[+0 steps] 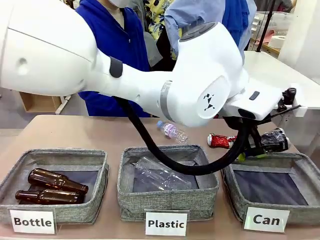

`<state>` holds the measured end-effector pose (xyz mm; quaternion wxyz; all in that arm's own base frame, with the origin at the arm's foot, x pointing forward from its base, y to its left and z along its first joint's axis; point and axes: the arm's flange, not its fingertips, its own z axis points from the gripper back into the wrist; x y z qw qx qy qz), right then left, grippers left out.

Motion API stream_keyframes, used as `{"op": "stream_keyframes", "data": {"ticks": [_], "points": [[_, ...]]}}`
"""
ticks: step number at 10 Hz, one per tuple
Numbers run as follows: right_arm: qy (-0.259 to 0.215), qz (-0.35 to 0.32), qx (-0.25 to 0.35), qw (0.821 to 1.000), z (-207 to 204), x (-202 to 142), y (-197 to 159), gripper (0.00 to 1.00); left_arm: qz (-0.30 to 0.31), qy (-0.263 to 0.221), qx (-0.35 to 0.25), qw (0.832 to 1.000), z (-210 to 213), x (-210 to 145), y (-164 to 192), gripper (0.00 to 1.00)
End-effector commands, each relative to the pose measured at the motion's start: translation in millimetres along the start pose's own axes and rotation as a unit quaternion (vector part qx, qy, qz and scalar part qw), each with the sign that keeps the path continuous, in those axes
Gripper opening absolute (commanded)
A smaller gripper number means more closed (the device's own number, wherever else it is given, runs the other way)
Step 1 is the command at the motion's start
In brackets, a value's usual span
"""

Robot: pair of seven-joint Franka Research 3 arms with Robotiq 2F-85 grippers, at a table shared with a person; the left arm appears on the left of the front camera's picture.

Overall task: Sort the can waste into the basket.
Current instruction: Pick up the can waste from the table and place it in the right Fabric basket.

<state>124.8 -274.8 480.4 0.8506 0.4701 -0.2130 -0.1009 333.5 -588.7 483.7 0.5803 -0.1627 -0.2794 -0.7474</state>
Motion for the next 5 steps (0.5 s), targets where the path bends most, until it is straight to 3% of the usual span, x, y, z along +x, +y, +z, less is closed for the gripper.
{"op": "stream_keyframes", "data": {"ticks": [1,5], "points": [[0.021,0.035,-0.032,0.999,14,-6,-24,1.00,0.013,-0.040,-0.005,0.999,-18,7,3,0.00],[0.009,0.008,-0.019,1.000,12,-12,-11,1.00,0.045,-0.061,0.006,0.997,-26,-2,10,0.00]]}}
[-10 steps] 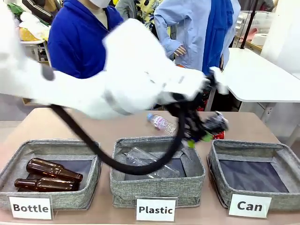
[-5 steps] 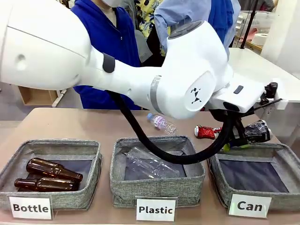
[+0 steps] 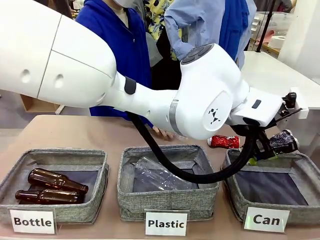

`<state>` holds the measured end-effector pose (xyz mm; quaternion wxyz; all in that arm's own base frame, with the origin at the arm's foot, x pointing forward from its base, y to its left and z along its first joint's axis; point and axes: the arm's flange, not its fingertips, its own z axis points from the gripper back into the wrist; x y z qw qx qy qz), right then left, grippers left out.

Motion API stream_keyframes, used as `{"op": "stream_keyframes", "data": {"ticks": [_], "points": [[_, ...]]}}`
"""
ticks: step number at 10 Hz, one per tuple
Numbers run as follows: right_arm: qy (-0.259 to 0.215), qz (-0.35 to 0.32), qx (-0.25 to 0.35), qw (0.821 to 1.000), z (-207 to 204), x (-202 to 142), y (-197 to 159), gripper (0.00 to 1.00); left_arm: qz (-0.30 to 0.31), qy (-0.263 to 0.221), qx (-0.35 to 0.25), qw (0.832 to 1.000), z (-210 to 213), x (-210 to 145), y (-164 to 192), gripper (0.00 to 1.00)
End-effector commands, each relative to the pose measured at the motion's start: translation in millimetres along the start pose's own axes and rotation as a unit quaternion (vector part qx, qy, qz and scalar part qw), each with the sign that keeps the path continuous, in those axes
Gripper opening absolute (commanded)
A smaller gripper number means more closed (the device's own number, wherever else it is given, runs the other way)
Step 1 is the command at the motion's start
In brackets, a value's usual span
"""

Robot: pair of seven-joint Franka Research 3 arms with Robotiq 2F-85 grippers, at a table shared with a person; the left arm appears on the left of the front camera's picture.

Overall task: Sort the can waste into the basket.
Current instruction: Pick up the can waste from the table and place it in the right Fabric basket.

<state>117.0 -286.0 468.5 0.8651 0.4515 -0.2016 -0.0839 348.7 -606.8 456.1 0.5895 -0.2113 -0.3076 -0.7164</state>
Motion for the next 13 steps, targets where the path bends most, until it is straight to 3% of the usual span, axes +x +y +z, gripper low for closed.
{"op": "stream_keyframes", "data": {"ticks": [1,2,3,13], "points": [[-0.010,-0.007,0.001,1.000,5,-6,5,1.00,0.011,-0.006,0.008,1.000,5,7,-1,0.00],[-0.010,-0.007,0.001,1.000,5,-6,5,1.00,0.011,-0.005,0.011,1.000,4,10,-1,0.00],[-0.010,-0.007,0.001,1.000,5,-6,5,1.00,0.009,0.001,0.008,1.000,3,11,-1,0.97],[-0.010,-0.007,0.001,1.000,5,-6,5,1.00,0.023,-0.018,0.003,1.000,14,11,-4,1.00]]}}
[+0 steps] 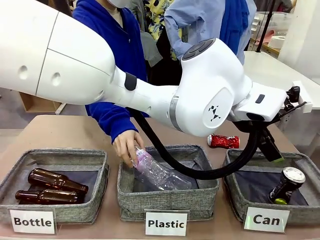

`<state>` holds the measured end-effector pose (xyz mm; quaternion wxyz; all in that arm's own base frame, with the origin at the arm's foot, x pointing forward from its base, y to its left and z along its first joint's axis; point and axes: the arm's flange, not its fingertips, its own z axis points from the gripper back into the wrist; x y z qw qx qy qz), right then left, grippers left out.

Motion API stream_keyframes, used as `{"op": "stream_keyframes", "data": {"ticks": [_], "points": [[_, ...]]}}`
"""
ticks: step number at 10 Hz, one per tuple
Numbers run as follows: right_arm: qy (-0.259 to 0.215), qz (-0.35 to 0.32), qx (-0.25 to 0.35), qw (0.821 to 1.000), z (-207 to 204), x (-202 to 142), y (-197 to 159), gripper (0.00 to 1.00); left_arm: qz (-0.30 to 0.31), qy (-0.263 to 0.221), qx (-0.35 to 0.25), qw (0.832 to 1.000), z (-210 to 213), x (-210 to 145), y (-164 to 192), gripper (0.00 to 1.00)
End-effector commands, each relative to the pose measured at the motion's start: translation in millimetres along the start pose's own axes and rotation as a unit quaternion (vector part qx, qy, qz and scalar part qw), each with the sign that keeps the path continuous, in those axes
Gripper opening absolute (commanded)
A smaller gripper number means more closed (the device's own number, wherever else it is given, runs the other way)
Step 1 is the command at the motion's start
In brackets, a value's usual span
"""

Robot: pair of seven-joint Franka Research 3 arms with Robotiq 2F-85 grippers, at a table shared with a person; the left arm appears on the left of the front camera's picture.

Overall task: Sort the can waste into the basket.
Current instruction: Pick up the can waste from the table and place it in the right Fabric basket.

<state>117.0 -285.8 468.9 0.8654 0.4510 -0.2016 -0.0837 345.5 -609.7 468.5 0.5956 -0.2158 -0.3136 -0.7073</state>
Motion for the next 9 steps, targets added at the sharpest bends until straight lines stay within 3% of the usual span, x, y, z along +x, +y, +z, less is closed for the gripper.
{"op": "stream_keyframes", "data": {"ticks": [1,9], "points": [[-0.010,-0.007,0.002,1.000,5,-6,5,1.00,0.023,-0.009,-0.006,1.000,7,-1,-4,1.00],[-0.003,0.005,0.037,0.999,-4,9,3,1.00,0.031,0.003,0.020,0.999,27,-7,-2,1.00]]}}
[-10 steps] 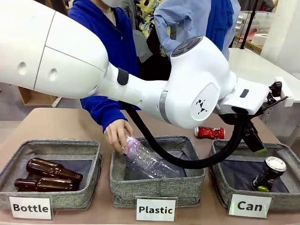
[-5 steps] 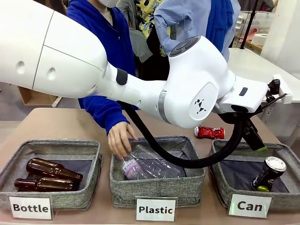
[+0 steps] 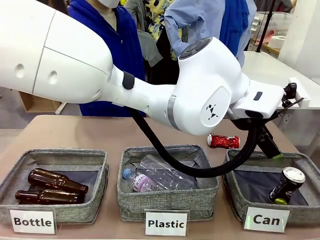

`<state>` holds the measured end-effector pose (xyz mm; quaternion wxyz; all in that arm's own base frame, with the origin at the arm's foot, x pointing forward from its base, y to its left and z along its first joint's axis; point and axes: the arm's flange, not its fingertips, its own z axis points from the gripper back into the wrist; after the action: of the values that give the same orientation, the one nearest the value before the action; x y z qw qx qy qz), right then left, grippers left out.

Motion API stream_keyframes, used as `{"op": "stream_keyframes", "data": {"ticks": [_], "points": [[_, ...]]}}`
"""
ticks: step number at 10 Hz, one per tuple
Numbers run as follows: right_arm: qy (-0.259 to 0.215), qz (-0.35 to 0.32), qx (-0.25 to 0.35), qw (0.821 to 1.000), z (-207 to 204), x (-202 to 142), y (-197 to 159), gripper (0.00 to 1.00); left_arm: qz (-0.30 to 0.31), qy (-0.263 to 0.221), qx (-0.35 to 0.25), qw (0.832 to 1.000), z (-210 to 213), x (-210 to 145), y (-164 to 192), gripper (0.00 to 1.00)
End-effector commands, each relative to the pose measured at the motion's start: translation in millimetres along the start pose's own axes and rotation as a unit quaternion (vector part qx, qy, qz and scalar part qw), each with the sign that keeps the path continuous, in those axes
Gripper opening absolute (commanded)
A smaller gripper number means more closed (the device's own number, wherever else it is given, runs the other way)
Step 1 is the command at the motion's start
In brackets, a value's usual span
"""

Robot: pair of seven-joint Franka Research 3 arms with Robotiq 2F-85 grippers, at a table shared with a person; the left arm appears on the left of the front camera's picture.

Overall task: Sort the can waste into the basket.
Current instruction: Pick up the can waste from the table and place it in the right Fabric basket.

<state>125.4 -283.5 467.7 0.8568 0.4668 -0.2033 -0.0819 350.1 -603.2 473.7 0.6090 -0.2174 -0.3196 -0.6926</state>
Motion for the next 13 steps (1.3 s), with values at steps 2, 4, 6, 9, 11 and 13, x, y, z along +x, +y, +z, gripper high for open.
{"op": "stream_keyframes", "data": {"ticks": [2,4,6,9,11,13], "points": [[0.040,0.021,0.028,0.999,-25,24,13,1.00,0.019,0.022,0.021,0.999,77,-21,-10,1.00],[0.065,0.029,0.003,0.997,-81,56,48,1.00,0.080,0.033,0.033,0.996,164,-42,-8,1.00],[0.118,0.056,0.051,0.990,-141,87,88,1.00,0.178,0.035,0.047,0.982,248,-92,5,1.00],[0.226,0.086,0.080,0.967,-250,102,127,1.00,0.321,-0.010,0.101,0.942,385,-236,0,1.00],[0.263,0.087,0.102,0.955,-302,101,140,1.00,0.419,-0.059,0.084,0.902,459,-342,-3,1.00],[0.232,0.088,0.179,0.952,-327,100,144,1.00,0.496,-0.113,0.010,0.861,494,-434,-16,1.00]]}}
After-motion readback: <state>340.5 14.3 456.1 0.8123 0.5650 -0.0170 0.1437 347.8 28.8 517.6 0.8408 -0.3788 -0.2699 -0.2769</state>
